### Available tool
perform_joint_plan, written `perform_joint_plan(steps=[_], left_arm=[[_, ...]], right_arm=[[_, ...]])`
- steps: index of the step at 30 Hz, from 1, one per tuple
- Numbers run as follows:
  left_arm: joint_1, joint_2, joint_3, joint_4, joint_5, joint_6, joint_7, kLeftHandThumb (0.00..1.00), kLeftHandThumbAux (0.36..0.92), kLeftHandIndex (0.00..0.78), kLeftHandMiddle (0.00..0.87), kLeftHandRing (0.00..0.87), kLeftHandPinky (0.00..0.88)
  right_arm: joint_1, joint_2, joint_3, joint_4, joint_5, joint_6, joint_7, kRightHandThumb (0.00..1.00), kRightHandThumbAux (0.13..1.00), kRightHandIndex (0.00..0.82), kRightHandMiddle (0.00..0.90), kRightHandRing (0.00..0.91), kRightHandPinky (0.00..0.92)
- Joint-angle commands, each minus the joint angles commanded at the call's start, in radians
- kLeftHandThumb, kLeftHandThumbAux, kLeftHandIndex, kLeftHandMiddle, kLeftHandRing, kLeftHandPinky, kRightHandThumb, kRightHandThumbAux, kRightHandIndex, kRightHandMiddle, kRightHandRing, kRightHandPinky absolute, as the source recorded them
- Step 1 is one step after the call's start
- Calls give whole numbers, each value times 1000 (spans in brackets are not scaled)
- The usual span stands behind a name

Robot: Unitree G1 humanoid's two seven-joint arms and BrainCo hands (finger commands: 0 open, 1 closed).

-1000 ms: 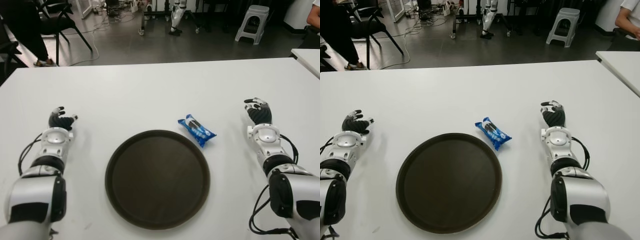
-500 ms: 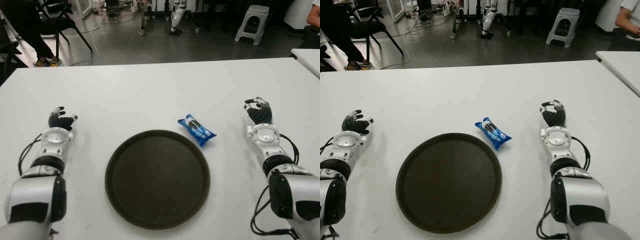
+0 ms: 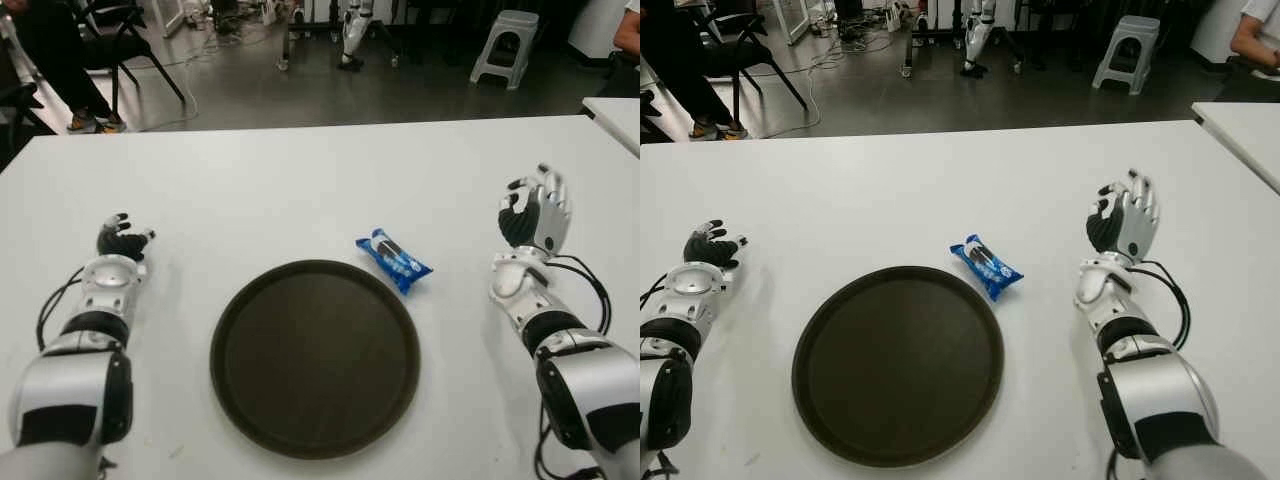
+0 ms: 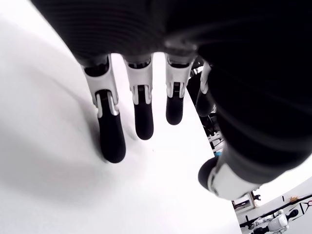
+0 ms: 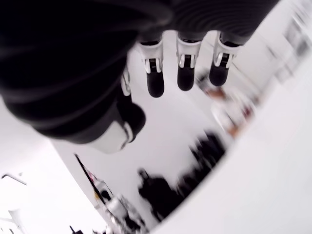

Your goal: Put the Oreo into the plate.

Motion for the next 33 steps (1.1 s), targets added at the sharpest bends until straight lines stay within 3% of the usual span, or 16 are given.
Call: perform_joint_plan(steps=[9,16,25,33], left_arm=[[1,0,-1,1,2,-2,2,356,759,115,158,186,215],[0,2,-4,3,6,4,6,339,750,111,154,181,191],[-4,-2,-4,-1,3,8,6,311,757,103,141,170,176],[1,-1,2,1,-1,-1,-1,372,748,118,147,171,192]], right_arm=[[-3,3,41,5,-23,22,-77,718,695,429,97,0,0],[-3,-1,66,7,-42,35,-114,717,694,430,94,0,0],[-2,-2,73,9,-39,33,-111,717,694,430,111,0,0],[-2,0,72,10,-35,37,-111,719,693,431,123,0,0]])
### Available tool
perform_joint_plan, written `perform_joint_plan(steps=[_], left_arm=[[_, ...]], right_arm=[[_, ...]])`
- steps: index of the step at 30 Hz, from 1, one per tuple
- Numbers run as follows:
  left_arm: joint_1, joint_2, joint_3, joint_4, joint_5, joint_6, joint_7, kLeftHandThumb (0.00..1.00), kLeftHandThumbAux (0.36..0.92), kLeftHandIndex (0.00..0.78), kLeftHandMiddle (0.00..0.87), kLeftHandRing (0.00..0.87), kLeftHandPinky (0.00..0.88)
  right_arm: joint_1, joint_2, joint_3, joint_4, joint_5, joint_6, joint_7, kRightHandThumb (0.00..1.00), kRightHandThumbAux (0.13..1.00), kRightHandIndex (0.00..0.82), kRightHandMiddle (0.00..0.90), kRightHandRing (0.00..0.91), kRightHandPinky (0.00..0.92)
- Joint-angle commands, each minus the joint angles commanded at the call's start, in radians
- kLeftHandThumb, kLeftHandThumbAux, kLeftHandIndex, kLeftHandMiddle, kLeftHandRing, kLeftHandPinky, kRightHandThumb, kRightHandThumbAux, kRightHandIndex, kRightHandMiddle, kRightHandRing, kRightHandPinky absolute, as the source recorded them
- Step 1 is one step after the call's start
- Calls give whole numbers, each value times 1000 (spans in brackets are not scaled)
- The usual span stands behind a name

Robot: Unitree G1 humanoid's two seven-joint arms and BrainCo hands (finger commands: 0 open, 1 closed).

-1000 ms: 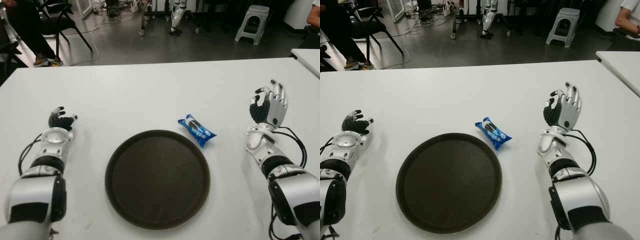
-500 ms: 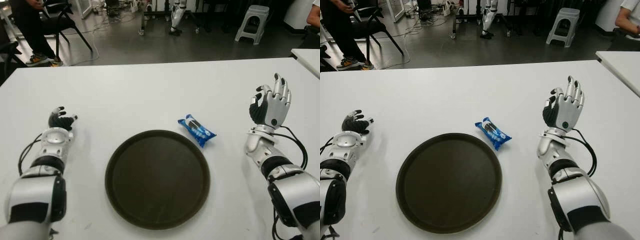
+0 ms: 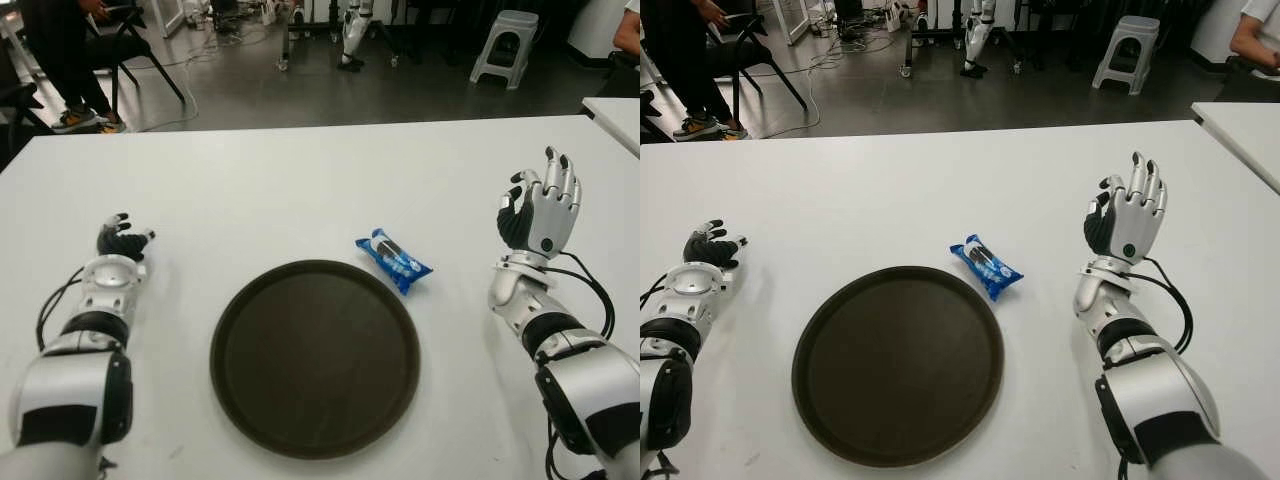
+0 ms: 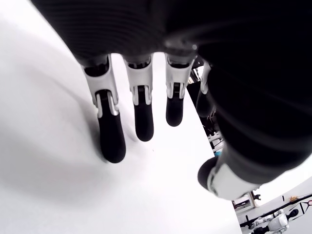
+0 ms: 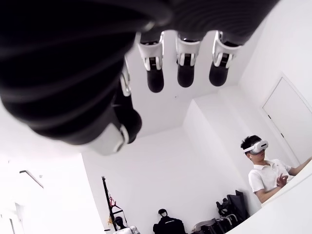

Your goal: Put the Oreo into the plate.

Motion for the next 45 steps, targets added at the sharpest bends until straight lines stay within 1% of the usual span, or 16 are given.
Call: perform_joint_plan(steps=[4,10,18,20,24,26,33,36,39,45], left_arm=[[1,-1,0,0,0,-4,1,386,749,130,155,179,202],[0,-1,3,1,-1,-3,3,393,753,119,153,178,201],[0,1,1,2,2,2,5,347,750,100,146,174,194],[0,1,1,2,2,3,5,350,753,101,145,174,197],[0,0,2,1,0,-1,3,393,763,117,154,183,205],[0,0,2,0,0,-3,1,396,766,119,154,180,189],[0,0,-2,-1,4,0,1,340,768,98,139,164,164],[0,0,-2,-1,3,0,-1,333,768,91,134,163,172],[0,-2,3,-1,-3,-2,-1,350,774,92,133,164,183],[0,-8,10,-2,-10,-4,2,369,775,92,133,164,190]], right_arm=[[0,1,-2,0,2,0,0,718,693,431,123,0,0],[0,2,-3,0,4,2,5,718,693,431,124,0,0],[0,1,-11,1,14,-3,35,718,694,430,130,0,0],[0,0,-10,0,13,-6,34,718,694,430,133,0,0],[0,0,-7,0,10,-7,28,719,694,430,135,0,0],[0,0,-6,0,9,-6,29,719,693,430,136,0,0],[2,-2,-7,1,10,-4,33,719,694,430,139,0,0],[2,1,-16,1,22,-7,57,718,695,430,131,0,0],[3,2,-24,1,34,-13,96,715,696,426,109,0,0],[6,0,-22,1,42,-10,150,697,703,413,76,0,0]])
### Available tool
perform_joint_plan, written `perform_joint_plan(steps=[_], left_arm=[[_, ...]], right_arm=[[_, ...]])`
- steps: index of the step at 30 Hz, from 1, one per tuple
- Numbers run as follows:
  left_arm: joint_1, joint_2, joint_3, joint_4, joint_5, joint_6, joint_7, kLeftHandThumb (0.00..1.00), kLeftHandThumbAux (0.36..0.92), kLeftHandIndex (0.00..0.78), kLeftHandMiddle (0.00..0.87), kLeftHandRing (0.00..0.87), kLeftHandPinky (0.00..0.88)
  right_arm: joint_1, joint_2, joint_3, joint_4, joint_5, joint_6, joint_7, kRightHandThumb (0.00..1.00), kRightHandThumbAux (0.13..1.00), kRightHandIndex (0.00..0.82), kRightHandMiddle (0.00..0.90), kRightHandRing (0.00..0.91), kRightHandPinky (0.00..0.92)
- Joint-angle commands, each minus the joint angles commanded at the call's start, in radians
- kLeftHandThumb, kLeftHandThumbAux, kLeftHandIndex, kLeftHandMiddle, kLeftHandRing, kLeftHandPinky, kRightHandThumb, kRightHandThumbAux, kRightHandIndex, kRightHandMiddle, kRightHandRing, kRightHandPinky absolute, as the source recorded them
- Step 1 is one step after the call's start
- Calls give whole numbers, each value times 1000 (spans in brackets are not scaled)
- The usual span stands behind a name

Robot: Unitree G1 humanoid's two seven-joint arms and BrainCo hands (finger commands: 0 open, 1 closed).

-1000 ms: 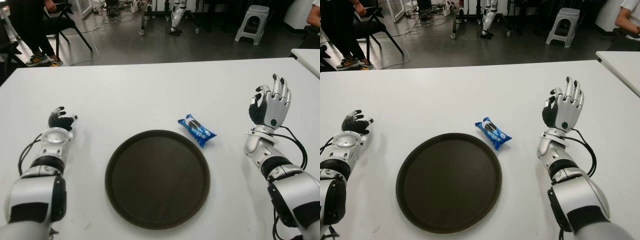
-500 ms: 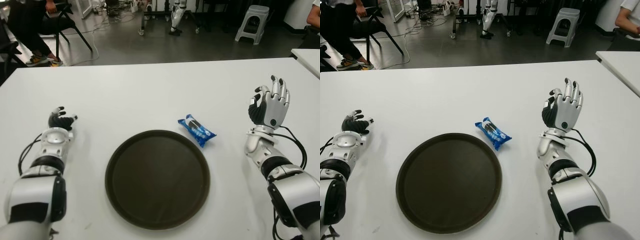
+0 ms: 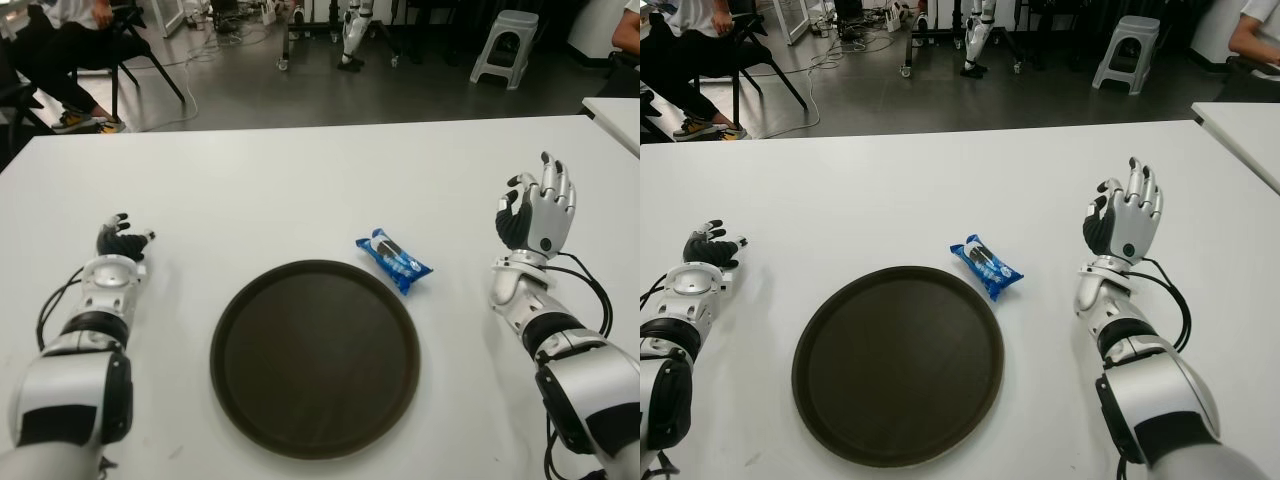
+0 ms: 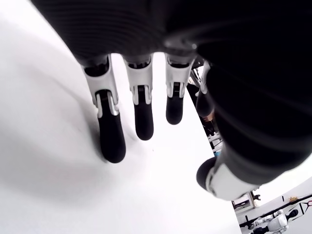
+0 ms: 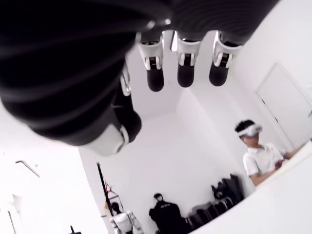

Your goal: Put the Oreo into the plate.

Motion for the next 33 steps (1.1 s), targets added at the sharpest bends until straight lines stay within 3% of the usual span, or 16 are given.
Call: perform_joint_plan(steps=[1,3,7,15,25,33], left_arm=[[0,-1,1,0,-1,0,0,371,775,93,134,165,191],[-2,-3,1,0,0,4,4,368,774,95,134,165,190],[-4,-6,-2,1,4,9,10,349,768,95,133,164,180],[-7,-10,-13,1,14,15,19,316,754,93,128,159,162],[-10,-15,-18,1,14,22,23,279,750,79,119,152,155],[-7,-18,-15,2,10,17,21,286,752,75,116,150,170]], right_arm=[[0,0,1,0,0,1,8,638,594,354,68,0,0],[-1,5,2,0,4,12,50,576,496,293,52,0,0],[-11,19,6,-4,8,45,114,507,416,221,24,0,0],[-58,34,26,-25,5,126,246,449,421,187,1,0,0],[-88,0,62,-75,-13,159,374,387,405,139,0,0,0],[-86,-32,129,-185,-60,266,494,321,392,81,0,0,0]])
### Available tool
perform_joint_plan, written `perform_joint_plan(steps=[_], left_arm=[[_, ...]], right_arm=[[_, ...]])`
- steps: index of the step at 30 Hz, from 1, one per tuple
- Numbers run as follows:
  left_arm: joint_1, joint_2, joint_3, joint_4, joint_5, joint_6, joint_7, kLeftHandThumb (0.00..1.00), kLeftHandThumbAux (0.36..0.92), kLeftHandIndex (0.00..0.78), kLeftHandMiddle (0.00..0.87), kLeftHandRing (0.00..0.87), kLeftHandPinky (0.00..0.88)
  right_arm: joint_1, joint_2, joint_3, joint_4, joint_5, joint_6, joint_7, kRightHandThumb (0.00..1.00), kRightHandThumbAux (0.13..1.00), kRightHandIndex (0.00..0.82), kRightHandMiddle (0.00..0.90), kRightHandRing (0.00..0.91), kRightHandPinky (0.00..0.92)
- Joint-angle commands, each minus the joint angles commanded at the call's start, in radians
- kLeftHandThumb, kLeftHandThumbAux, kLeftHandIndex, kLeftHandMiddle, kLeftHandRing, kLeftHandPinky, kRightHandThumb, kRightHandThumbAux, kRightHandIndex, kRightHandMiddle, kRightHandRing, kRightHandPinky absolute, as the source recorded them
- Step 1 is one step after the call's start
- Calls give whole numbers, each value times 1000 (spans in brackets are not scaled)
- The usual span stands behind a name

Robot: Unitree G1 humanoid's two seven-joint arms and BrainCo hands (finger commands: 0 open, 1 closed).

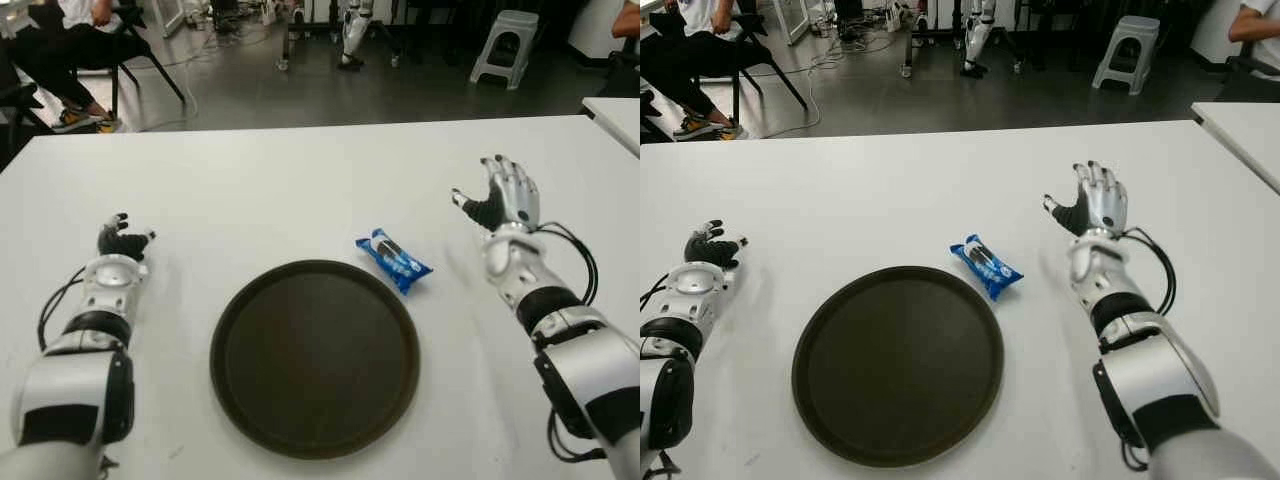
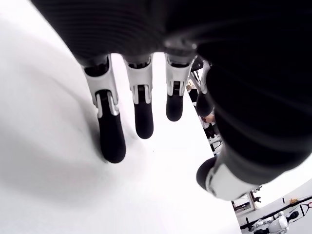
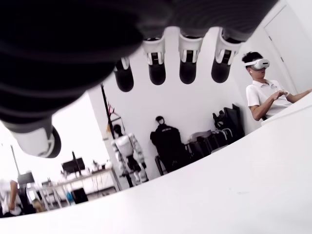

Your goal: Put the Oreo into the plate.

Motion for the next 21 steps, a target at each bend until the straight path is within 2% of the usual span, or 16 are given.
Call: perform_joint_plan(steps=[9,14,21], left_arm=[[-4,-4,-7,0,8,6,11,317,739,105,136,161,172],[-6,-8,-9,-1,7,7,13,304,753,97,136,156,161],[-9,-13,-6,-2,1,9,13,314,753,99,132,158,172]], right_arm=[[66,-44,42,-264,-57,151,150,281,367,112,0,0,0],[112,-75,60,-427,-92,229,243,244,359,145,0,0,0],[132,-98,78,-527,-138,299,328,240,358,192,0,0,0]])
